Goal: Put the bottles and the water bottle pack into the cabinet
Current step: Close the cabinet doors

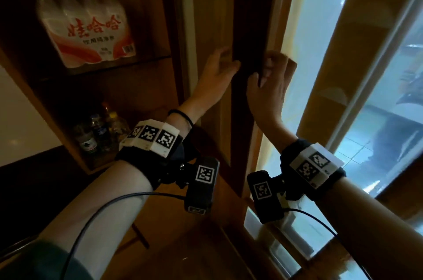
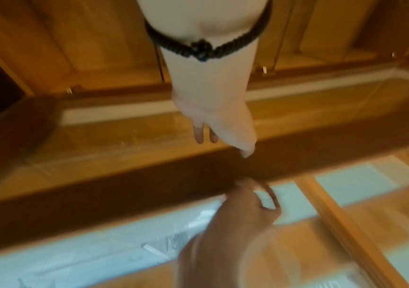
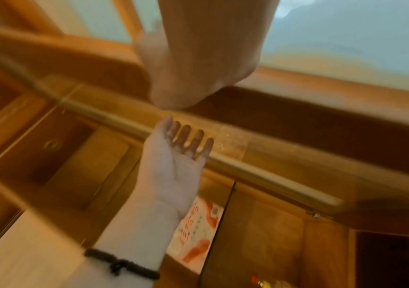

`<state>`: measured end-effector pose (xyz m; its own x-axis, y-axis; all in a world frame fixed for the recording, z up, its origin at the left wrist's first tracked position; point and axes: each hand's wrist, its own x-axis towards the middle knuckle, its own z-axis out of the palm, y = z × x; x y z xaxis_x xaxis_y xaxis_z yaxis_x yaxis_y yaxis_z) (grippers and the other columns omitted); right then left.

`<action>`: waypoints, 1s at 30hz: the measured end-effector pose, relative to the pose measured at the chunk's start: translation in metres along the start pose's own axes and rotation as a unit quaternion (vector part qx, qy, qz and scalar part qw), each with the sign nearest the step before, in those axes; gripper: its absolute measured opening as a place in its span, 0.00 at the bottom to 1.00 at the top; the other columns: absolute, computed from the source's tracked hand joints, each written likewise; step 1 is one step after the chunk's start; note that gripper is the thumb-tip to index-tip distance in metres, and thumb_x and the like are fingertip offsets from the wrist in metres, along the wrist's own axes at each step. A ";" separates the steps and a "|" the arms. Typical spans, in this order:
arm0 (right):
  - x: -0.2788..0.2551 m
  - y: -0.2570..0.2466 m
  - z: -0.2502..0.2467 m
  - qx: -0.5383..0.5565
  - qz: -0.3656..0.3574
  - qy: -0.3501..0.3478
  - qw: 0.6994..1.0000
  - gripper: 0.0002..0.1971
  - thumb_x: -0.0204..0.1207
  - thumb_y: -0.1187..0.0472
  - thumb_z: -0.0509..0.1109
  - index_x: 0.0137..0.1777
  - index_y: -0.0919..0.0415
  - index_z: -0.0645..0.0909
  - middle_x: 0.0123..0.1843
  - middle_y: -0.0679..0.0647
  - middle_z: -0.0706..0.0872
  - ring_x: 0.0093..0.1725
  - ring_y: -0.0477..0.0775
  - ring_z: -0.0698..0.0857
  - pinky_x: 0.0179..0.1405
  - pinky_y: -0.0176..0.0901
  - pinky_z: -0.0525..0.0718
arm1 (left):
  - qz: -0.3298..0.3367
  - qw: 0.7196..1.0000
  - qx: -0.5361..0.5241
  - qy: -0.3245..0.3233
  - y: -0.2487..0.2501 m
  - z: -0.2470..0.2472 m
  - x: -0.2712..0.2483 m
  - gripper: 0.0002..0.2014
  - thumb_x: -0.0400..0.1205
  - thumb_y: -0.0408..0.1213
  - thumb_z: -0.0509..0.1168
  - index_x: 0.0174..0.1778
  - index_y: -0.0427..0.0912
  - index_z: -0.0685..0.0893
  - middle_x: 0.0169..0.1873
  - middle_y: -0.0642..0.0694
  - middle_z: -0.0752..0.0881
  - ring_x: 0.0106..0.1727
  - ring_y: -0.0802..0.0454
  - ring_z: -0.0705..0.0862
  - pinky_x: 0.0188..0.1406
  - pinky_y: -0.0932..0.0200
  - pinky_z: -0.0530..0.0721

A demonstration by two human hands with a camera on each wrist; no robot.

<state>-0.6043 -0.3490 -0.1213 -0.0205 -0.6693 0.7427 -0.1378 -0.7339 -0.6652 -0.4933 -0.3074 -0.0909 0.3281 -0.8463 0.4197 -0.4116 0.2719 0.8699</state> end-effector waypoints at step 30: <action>-0.070 -0.030 0.050 0.065 0.181 -0.078 0.978 0.20 0.79 0.63 0.56 0.23 0.54 0.72 0.19 0.45 0.69 0.17 0.43 0.65 0.20 0.29 0.65 | -0.025 0.994 0.087 0.068 0.002 -0.056 -0.065 0.36 0.74 0.46 0.75 0.74 0.48 0.64 0.69 0.48 0.76 0.69 0.57 0.77 0.68 0.55 0.81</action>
<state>-0.5493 -0.2859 -0.1573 0.1090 -0.8900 0.4427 -0.0215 -0.4474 -0.8941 -0.4674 -0.2259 -0.1022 0.4591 -0.7831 0.4195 -0.5287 0.1385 0.8374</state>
